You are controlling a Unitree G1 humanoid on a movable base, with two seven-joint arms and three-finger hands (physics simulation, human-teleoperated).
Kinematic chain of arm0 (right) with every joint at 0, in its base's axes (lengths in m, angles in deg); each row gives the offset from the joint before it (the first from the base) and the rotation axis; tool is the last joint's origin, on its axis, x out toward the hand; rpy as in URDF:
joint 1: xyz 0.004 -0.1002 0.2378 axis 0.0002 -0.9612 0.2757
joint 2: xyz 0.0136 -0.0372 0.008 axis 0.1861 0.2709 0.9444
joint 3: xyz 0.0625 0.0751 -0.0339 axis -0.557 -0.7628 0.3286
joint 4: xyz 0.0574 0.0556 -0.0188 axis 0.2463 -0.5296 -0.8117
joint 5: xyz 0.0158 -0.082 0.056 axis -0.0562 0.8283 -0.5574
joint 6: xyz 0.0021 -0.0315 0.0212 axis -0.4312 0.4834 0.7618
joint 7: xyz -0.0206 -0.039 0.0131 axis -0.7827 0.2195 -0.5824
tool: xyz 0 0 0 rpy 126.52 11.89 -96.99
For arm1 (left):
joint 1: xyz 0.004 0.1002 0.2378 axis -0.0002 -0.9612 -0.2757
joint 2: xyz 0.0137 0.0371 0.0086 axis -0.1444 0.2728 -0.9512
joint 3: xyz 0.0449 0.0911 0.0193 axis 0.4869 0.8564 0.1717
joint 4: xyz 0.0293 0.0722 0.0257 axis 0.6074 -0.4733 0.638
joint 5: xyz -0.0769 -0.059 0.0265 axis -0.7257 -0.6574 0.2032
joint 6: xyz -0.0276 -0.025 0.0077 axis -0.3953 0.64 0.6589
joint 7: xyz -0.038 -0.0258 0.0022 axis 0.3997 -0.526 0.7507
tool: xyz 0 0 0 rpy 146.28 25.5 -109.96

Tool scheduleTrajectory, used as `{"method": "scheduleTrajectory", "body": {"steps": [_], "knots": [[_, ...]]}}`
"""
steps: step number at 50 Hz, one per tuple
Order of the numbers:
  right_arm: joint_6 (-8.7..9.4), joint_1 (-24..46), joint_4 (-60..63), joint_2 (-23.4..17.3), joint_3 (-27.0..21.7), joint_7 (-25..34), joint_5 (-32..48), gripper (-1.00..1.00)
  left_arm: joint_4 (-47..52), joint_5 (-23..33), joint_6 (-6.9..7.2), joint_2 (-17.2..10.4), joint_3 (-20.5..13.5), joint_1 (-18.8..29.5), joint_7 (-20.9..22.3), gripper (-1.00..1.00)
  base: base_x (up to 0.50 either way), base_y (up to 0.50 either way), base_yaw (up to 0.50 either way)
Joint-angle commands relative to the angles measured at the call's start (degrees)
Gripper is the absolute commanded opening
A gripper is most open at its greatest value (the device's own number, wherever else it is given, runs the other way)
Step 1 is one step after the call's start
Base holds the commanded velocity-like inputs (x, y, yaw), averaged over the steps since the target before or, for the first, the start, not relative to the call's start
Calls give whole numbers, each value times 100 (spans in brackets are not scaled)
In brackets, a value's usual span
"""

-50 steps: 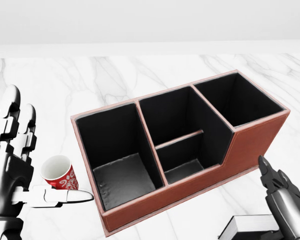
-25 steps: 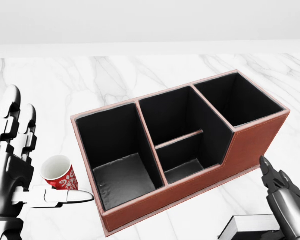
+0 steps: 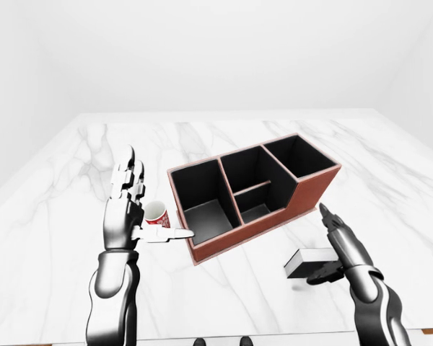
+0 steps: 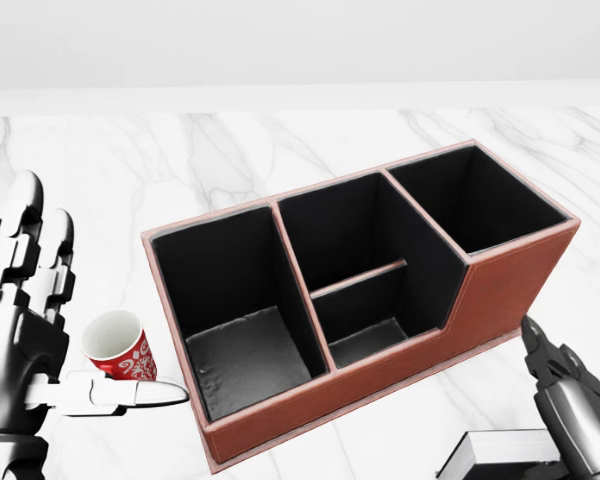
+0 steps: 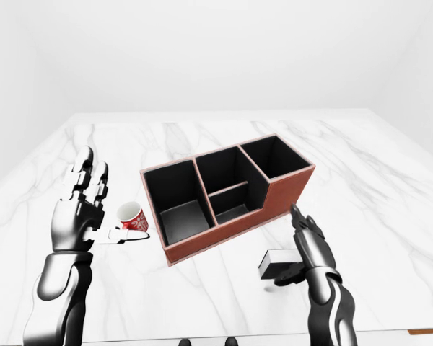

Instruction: Pick up the book and place it in the back compartment of the caddy.

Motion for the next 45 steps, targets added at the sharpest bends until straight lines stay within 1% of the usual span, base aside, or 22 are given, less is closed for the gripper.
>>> {"method": "scheduleTrajectory", "body": {"steps": [1, 14, 15, 16, 17, 38, 45], "knots": [[0, 11, -108, -22, 27, -45, 45, 100, -17, -1, 0, 0, -3, 2, 0, 100, 0, 0, 0], [0, -35, -293, -55, 91, -78, 100, 100, 4, -10, 0, -2, -11, 5, -3, 100, 0, 0, 0], [0, -36, -316, -58, 95, -90, 111, -9, 4, -10, 0, -2, -11, 6, -4, 100, 0, 0, 0], [0, -27, -317, -54, 89, -82, 107, -81, -1, -11, 0, -1, -12, 7, -4, 100, 0, 0, 0], [0, -38, -333, -64, 91, -91, 116, -100, 5, -14, 0, -2, -14, 5, -4, 100, 0, 0, 0], [0, -126, 37, 36, -7, 48, 119, -100, 15, -22, 0, -2, -25, 0, 2, 100, 0, 0, 0], [0, -108, 88, 53, 32, 65, 156, -100, 26, -31, 0, -5, -33, 13, -2, 100, 0, 0, 0]]}}
